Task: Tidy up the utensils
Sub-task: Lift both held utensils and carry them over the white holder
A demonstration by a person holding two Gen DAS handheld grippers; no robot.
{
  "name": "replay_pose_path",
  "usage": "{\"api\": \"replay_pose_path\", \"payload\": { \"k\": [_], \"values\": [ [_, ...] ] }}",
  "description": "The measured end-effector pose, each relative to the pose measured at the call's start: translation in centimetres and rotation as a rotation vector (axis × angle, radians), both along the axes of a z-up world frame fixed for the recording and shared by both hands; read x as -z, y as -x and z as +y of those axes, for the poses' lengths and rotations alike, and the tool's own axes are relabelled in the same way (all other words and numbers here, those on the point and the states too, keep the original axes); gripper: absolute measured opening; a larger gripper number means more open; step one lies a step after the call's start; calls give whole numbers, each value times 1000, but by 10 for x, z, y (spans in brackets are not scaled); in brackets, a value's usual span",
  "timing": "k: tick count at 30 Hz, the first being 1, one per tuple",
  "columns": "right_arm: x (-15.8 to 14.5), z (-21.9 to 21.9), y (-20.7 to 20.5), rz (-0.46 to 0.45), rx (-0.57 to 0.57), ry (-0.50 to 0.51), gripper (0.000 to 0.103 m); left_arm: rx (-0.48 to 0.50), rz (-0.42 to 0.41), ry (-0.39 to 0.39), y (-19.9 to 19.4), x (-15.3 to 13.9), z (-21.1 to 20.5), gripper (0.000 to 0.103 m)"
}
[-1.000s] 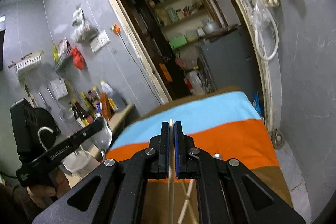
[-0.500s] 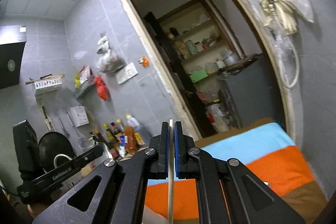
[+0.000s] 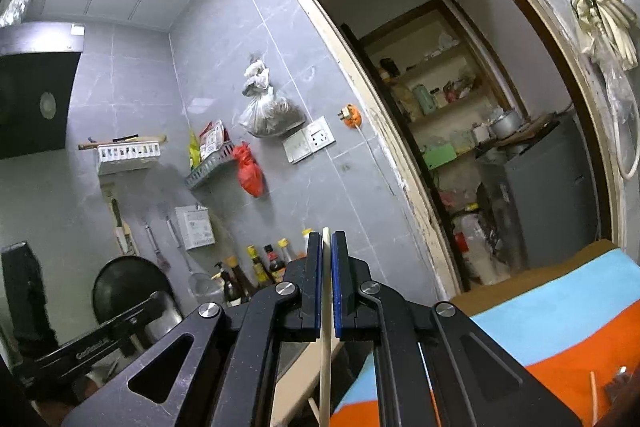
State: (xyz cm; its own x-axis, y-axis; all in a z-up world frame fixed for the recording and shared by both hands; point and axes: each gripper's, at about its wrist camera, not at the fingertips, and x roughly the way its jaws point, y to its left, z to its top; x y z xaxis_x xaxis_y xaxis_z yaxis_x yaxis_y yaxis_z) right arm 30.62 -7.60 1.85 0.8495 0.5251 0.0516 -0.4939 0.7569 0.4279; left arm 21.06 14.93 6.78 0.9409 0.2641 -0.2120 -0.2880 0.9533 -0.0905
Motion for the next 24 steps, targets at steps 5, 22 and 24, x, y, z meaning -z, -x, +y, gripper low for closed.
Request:
{"api": "replay_pose_path", "payload": {
  "k": [5,22,24],
  "values": [
    [12,22,-3,-20,81,18,4,-78,10,-26,-9,22,21,3],
    [23,40,-6,-62,169,126,4,-111,44,-17,-22,81,11,3],
    [22,39,-5,-60,159,135,4,-112,42,-30,-22,82,9,3]
  ]
}}
